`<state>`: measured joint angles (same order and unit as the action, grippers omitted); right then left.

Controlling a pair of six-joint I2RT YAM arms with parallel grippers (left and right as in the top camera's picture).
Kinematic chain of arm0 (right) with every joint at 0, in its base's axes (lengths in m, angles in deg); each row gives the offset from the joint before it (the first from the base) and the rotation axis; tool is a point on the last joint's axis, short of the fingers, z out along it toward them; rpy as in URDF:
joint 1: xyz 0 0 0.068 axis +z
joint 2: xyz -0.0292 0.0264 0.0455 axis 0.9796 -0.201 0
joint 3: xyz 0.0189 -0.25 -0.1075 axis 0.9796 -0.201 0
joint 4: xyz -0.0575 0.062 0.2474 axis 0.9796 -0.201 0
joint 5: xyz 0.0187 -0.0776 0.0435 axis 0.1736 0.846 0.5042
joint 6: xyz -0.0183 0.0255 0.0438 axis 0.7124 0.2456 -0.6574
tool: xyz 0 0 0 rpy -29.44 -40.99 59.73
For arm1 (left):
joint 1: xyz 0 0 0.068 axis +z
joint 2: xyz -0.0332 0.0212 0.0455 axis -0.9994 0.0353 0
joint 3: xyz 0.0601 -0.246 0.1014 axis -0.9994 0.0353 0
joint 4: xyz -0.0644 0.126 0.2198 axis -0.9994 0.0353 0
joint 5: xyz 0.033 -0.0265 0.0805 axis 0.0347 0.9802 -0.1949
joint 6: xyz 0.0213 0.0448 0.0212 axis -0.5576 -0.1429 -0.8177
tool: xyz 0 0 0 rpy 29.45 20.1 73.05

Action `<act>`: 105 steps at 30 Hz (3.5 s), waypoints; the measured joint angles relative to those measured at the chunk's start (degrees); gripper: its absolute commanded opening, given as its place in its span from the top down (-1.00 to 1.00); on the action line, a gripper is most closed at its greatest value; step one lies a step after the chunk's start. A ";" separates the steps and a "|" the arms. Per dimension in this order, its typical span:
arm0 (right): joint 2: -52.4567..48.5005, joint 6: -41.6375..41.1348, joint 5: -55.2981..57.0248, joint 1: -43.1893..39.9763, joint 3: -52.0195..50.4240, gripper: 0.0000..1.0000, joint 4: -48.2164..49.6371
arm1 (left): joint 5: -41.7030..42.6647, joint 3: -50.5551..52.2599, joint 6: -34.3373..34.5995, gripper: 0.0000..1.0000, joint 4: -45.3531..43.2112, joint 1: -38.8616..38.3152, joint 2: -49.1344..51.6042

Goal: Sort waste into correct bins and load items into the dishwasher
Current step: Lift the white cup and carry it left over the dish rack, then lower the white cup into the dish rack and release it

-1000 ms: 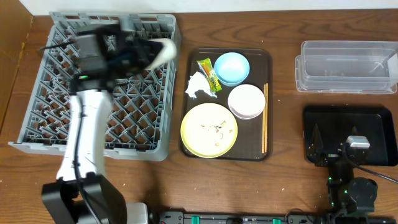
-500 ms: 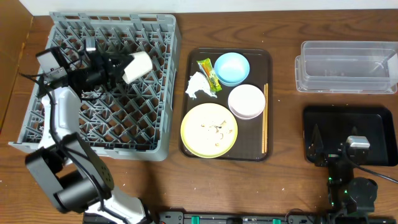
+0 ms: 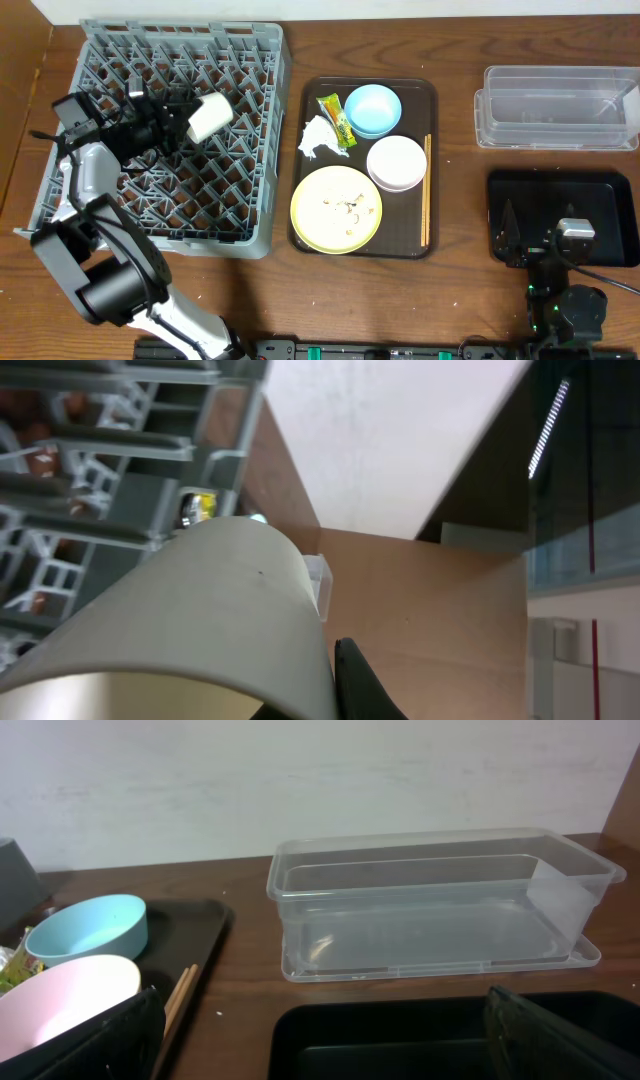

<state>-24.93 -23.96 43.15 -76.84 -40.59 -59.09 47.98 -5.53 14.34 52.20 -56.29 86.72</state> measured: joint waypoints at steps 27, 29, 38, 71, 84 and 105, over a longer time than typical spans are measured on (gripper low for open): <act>0.00 0.00 0.00 0.00 0.00 -0.99 0.00 | 1.68 -0.13 0.11 0.85 2.82 5.68 6.34; 0.00 0.00 0.00 0.00 0.00 -0.99 0.00 | 0.81 -0.48 0.00 0.84 5.73 5.81 6.32; 0.00 0.00 0.00 0.00 0.00 -0.98 0.00 | -1.46 -1.70 -1.92 0.76 13.79 6.58 6.19; 0.00 -0.02 0.00 0.00 0.00 -0.99 0.00 | -59.65 -0.33 -4.33 0.30 21.29 9.14 -25.27; 0.00 0.00 -0.02 0.00 0.00 -0.98 0.00 | -72.35 -0.33 -14.78 0.49 22.67 -9.42 -28.26; 0.00 0.00 0.00 0.00 0.00 -0.99 0.00 | -84.76 -0.28 -15.61 0.85 21.20 -13.14 -14.29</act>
<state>-24.93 -23.96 43.15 -76.84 -40.59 -59.09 -36.79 -5.82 -1.27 73.41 -69.43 72.43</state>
